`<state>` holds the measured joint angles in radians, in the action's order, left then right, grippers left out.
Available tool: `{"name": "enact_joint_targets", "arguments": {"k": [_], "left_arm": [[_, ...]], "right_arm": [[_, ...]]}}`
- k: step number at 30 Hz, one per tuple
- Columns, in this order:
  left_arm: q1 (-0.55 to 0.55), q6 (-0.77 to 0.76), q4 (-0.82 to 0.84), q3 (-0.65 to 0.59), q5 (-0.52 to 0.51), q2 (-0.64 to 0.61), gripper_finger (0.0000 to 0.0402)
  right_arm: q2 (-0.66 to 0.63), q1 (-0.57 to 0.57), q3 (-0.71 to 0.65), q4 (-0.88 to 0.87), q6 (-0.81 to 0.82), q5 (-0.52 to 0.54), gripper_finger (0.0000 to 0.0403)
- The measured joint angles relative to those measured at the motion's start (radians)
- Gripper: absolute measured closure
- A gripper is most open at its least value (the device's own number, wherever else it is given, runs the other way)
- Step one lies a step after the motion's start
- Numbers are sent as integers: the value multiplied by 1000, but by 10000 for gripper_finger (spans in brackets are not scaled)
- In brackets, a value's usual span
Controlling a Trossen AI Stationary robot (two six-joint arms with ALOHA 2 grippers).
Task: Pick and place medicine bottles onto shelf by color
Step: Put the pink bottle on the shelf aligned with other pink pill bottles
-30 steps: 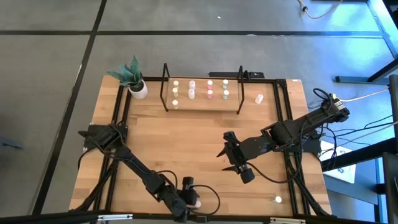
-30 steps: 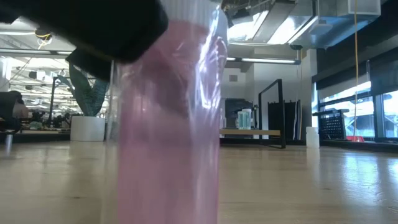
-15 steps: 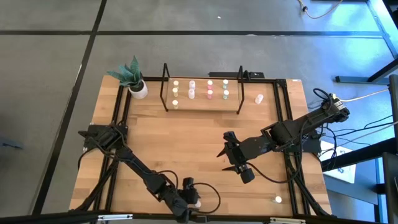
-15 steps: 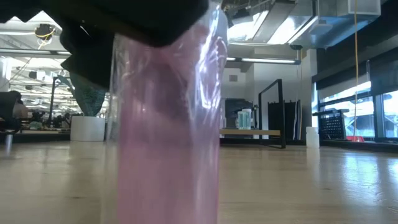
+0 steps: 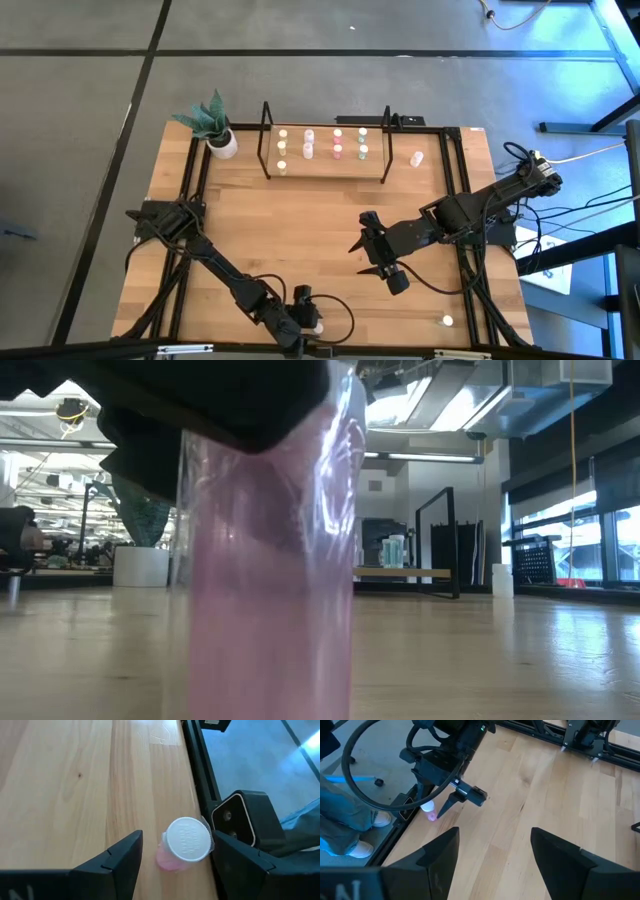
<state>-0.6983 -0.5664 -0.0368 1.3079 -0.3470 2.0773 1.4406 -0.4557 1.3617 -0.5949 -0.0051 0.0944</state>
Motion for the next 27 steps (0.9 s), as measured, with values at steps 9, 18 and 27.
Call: {"name": "enact_joint_targets", "arguments": {"k": [9,18,27], "left_arm": [[0,0,2,0,-6,0,212],[0,-5,2,0,-8,-1,284],[0,-35,2,0,-18,-1,317]], "right_arm": [[0,0,0,0,0,0,155],[0,0,0,0,0,0,155],[0,0,0,0,0,0,155]]}}
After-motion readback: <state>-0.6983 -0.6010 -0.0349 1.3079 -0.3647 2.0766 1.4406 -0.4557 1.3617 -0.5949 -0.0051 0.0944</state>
